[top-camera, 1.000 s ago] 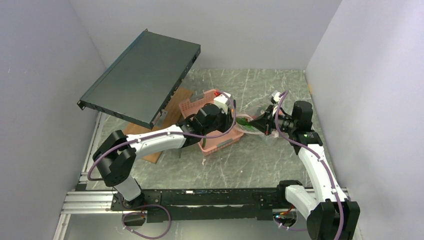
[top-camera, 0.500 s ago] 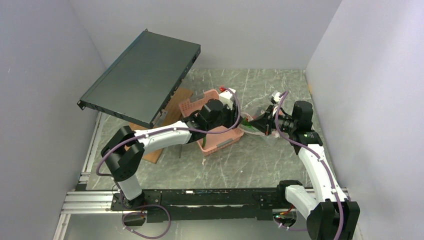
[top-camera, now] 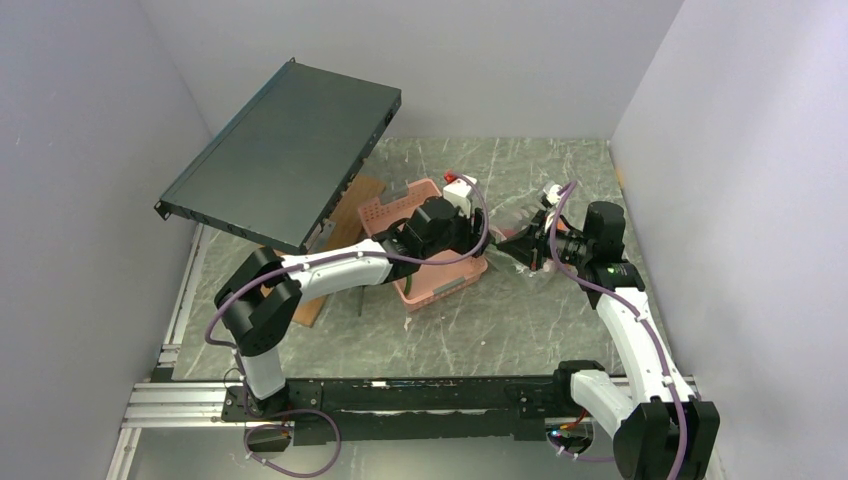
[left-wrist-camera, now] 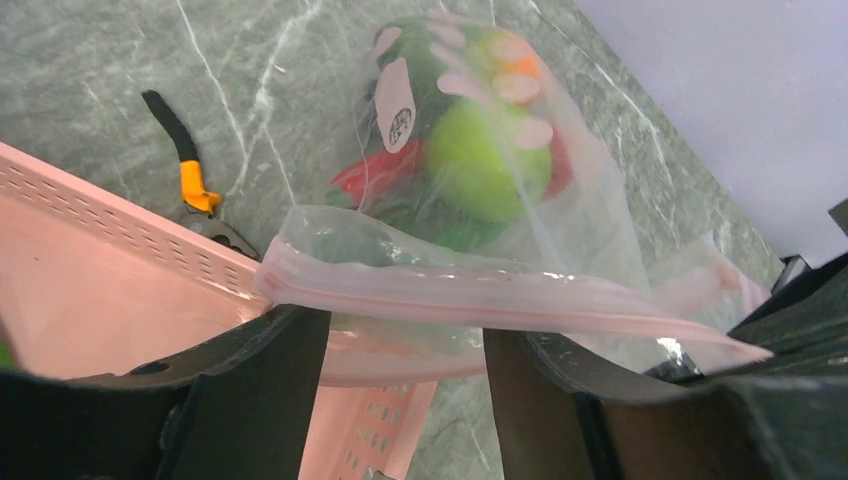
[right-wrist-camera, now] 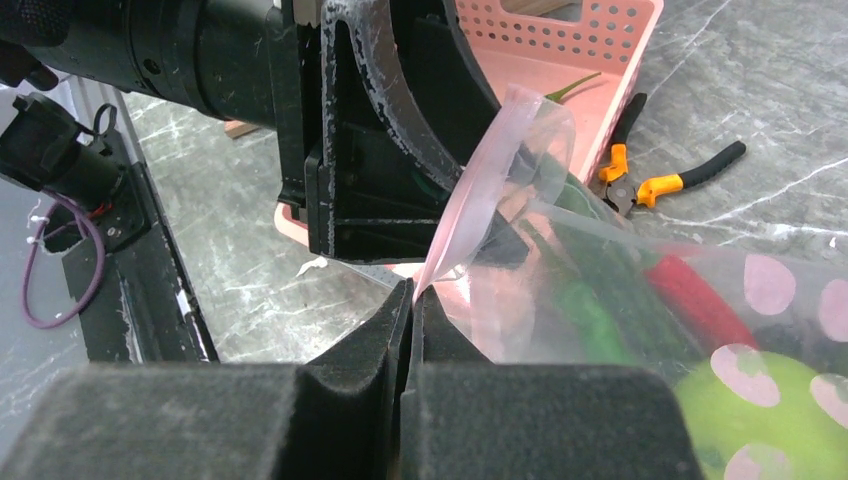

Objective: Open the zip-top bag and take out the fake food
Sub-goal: Adjust the zipper food storage bag at the center of the board.

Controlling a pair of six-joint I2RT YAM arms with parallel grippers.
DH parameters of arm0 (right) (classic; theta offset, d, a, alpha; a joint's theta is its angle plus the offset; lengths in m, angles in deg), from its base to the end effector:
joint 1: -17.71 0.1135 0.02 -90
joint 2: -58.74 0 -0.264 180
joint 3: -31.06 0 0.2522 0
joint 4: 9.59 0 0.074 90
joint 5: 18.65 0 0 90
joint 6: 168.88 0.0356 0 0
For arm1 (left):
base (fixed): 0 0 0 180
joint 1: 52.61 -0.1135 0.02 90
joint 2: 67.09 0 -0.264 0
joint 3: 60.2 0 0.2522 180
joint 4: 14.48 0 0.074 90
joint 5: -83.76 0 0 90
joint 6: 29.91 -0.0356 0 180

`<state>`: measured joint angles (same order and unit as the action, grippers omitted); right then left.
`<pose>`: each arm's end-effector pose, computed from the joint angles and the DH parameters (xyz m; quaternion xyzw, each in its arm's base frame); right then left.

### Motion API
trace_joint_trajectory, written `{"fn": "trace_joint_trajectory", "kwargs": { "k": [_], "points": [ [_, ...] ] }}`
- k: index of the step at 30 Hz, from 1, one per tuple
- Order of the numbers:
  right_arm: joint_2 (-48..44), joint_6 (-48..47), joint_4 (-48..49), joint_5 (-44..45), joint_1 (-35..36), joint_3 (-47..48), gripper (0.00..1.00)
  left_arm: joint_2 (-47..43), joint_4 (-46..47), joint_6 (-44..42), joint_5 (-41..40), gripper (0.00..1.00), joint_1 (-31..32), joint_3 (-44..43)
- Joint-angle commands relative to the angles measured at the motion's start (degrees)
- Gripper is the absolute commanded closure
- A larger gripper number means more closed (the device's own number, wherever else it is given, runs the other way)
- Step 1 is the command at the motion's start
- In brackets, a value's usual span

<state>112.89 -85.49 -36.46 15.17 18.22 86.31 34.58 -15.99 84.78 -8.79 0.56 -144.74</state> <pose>0.2018 0.0314 0.2915 -0.2962 0.7302 0.3733 0.4896 0.2520 -0.3338 0.2627 0.1872 0.7903 -0.3524 0.4650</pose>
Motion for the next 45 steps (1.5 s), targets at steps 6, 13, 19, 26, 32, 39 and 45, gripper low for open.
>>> {"fn": "trace_joint_trajectory", "kwargs": {
  "k": [6,13,19,26,32,39,45],
  "points": [
    [-0.62,-1.41,1.86,-3.19,-0.07,0.12,1.0,2.33,-3.27,0.21,-6.5,0.35,-2.21,-3.28],
    [-1.53,-4.11,-0.64,-1.27,-0.16,1.25,1.0,1.82,-2.9,1.18,-0.97,0.48,-2.37,-2.36],
    [-2.31,-7.72,-4.15,1.62,-0.16,2.4,1.0,-2.19,-2.79,2.87,1.54,0.78,-2.41,1.7],
    [-3.36,-21.12,-16.26,6.63,-1.95,5.43,1.0,-7.63,1.5,5.66,12.87,0.83,-1.75,5.89],
    [-7.88,-34.83,-33.48,14.16,-1.93,8.17,1.0,-14.21,0.47,4.98,18.98,0.73,1.47,9.17],
    [-11.56,-51.54,-52.92,9.83,-1.83,5.03,1.0,-21.3,2.27,6.72,13.83,0.63,7.43,17.06],
    [-8.75,-53.6,-48.84,14.37,1.71,-1.99,1.0,-20.99,8.93,7.75,4.55,0.57,15.58,20.55]
  ]
}}
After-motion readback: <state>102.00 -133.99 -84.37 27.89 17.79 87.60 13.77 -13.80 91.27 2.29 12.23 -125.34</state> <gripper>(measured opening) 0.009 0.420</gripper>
